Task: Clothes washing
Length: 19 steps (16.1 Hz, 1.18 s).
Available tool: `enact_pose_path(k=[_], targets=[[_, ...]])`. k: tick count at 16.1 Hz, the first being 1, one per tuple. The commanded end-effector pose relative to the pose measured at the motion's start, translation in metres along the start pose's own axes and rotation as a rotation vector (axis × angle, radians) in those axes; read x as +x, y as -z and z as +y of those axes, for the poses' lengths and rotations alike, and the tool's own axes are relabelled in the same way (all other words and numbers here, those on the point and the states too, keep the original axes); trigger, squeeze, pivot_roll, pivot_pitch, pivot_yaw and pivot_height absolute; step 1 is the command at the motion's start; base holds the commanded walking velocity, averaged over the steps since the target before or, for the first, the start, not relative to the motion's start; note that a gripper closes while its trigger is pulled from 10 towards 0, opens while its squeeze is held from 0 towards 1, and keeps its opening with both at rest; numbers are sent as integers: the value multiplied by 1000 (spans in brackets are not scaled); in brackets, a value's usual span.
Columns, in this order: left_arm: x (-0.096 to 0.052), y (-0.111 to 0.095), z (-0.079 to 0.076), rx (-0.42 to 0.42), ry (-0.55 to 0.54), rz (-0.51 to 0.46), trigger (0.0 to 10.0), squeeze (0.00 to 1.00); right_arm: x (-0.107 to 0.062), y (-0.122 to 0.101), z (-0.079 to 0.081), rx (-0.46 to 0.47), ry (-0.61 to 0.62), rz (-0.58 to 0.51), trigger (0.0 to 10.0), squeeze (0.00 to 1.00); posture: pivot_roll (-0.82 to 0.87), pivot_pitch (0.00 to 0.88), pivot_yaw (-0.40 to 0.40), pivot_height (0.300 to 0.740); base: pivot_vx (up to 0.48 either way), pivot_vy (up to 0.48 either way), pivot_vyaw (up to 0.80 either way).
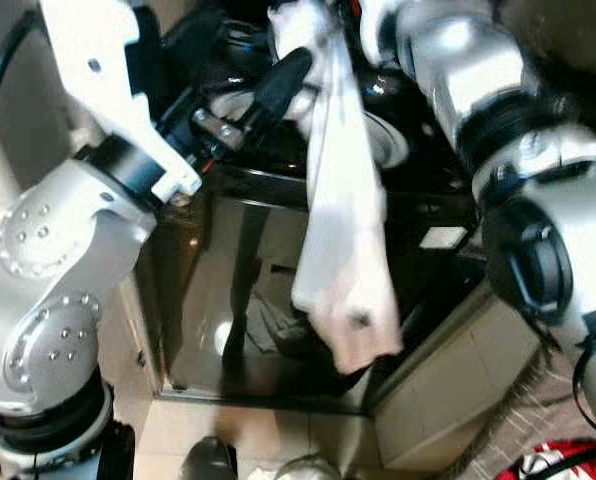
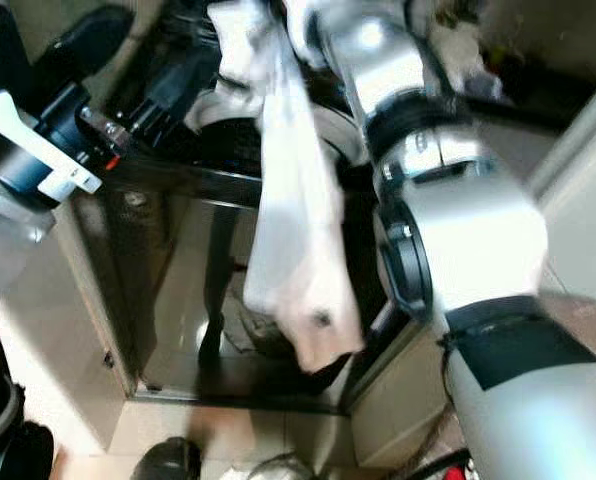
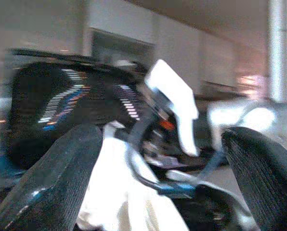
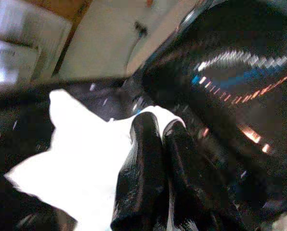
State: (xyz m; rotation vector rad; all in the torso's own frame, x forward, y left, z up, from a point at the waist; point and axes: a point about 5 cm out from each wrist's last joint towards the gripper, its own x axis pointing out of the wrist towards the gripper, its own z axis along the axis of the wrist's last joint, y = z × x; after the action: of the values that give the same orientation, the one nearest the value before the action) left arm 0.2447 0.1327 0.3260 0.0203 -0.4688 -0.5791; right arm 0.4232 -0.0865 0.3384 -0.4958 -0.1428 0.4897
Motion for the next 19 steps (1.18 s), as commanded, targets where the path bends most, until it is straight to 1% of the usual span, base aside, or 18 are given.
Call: enact_pose_path(k=[1,2,3,4,5,6,7,8,9,10,11,12,14,15,16,17,18,19], targets=[[0,4,2,14,-33,9,10000,0,-7,9,-17,66,92,9,10000,0,218,0,-151,740,0,0,0],[6,13,12,57,-145,12,10000,0,-18,16,-39,120,297,-41,10000,0,206,0,-138,740,0,0,0],[7,16,14,76,-170,16,10000,0,-21,18,-45,128,363,-56,10000,0,196,0,-133,740,0,0,0],[9,20,13,126,-201,20,10000,0,-30,25,-57,178,496,-94,10000,0,186,0,-115,740,0,0,0],[14,27,10,150,-211,29,10000,0,-40,43,-61,222,611,-122,10000,0,160,0,-79,740,0,0,0],[15,28,9,154,-212,28,10000,0,-41,47,-60,240,626,-126,10000,0,160,0,-79,740,0,0,0],[18,31,8,181,-198,35,10000,0,-47,55,-62,275,742,-161,10000,0,145,0,-64,740,0,0,0],[19,32,7,185,-192,36,10000,0,-49,55,-62,283,777,-180,10000,0,141,0,-58,740,0,0,0],[22,36,8,218,-196,39,10000,0,-55,58,-65,261,847,-209,10000,0,131,0,-48,740,0,0,0],[26,40,7,225,-183,38,10000,0,-58,68,-66,266,867,-180,10000,0,126,0,-45,740,0,0,0],[26,41,6,237,-182,39,10000,0,-59,72,-66,286,864,-157,10000,0,126,0,-45,740,0,0,0],[27,43,5,253,-190,35,10000,0,-63,81,-66,268,899,-132,10000,0,125,0,-45,740,0,0,0],[27,48,2,255,-193,38,10000,0,-69,88,-66,255,940,-128,10000,0,125,0,-45,740,0,0,0],[26,55,1,249,-207,45,10000,0,-74,101,-63,271,954,-117,10000,0,125,0,-51,740,0,0,-756],[25,57,1,245,-217,48,10000,0,-76,105,-61,268,957,-112,10000,0,118,0,-48,740,0,0,-756],[25,60,3,248,-239,51,10000,0,-74,108,-56,235,928,-93,10000,0,112,0,-45,740,0,0,0],[22,74,14,237,-340,86,10000,0,-62,112,-37,225,783,-62,10000,0,100,0,-40,740,0,0,0],[20,79,18,228,-374,104,10000,0,-57,112,-31,226,731,-64,10000,0,100,0,-40,740,0,0,0]])
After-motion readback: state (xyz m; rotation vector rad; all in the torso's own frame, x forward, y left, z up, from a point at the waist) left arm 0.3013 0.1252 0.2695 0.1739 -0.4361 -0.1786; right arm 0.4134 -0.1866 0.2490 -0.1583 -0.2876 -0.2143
